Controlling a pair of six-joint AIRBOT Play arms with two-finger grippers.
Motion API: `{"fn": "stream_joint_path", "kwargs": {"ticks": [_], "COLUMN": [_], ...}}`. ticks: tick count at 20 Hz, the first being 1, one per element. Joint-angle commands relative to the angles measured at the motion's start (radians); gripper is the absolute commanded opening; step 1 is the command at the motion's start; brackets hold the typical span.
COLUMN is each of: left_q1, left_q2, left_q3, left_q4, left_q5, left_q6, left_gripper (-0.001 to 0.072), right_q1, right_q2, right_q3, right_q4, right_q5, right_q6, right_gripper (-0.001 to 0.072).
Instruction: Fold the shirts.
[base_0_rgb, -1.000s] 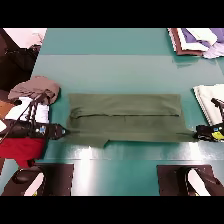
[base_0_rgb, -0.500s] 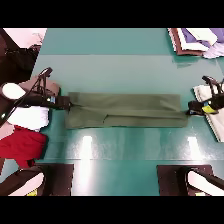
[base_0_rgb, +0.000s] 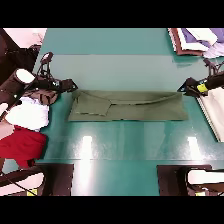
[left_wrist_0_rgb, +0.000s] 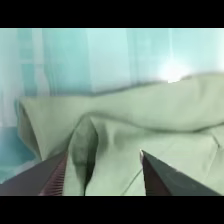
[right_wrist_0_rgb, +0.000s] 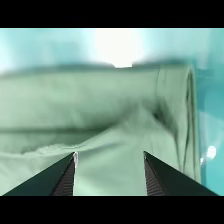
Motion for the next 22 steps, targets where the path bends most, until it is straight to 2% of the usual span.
{"fn": "stream_joint_path", "kwargs": {"ticks": [1,3,4,5,6,8,10,13,15,19,20,22], "left_q1": [0.001,0.001,0.001,0.001,0.001,0.001,0.001,0.001,0.001,-0.002,-0.012,-0.068], "left_q2": [-0.007,-0.007,-0.007,-0.007,-0.007,-0.007,-0.009,-0.010,-0.010,-0.011,-0.012,-0.014], "left_q3": [0.063,0.084,0.084,0.084,0.084,0.084,0.084,0.084,0.084,0.084,0.084,0.084], "left_q4": [-0.001,-0.002,-0.003,-0.003,-0.004,-0.005,-0.005,-0.011,-0.013,-0.053,-0.074,-0.080], "left_q5": [-0.072,-0.164,-0.196,-0.223,-0.238,-0.246,-0.250,-0.257,-0.259,-0.259,-0.259,-0.244], "left_q6": [0.001,0.002,0.002,0.003,0.005,0.006,0.006,0.001,-0.010,-0.025,-0.025,-0.025], "left_gripper": [0.0536,0.0534,0.0483,0.0219,0.0022,0.0033,0.0032,0.0032,0.0024,0.0024,0.0024,0.0023], "right_q1": [-0.055,-0.098,-0.124,-0.154,-0.185,-0.238,-0.266,-0.263,-0.235,-0.177,-0.169,-0.165], "right_q2": [-0.049,-0.030,-0.018,-0.005,-0.002,-0.005,-0.040,-0.130,-0.181,-0.215,-0.214,-0.214], "right_q3": [0.076,0.043,0.013,-0.027,-0.062,-0.130,-0.159,-0.141,-0.115,-0.097,-0.098,-0.098], "right_q4": [0.125,0.085,0.058,0.046,0.050,0.076,0.110,0.124,0.172,0.163,0.166,0.172], "right_q5": [0.100,0.161,0.164,0.157,0.154,0.135,0.127,0.151,0.185,0.188,0.190,0.202], "right_q6": [-0.077,-0.111,-0.111,-0.119,-0.151,-0.228,-0.283,-0.294,-0.295,-0.302,-0.306,-0.309], "right_gripper": [0.0490,0.0489,0.0489,0.0489,0.0494,0.0651,0.0652,0.0650,0.0588,0.0568,0.0494,0.0249]}}
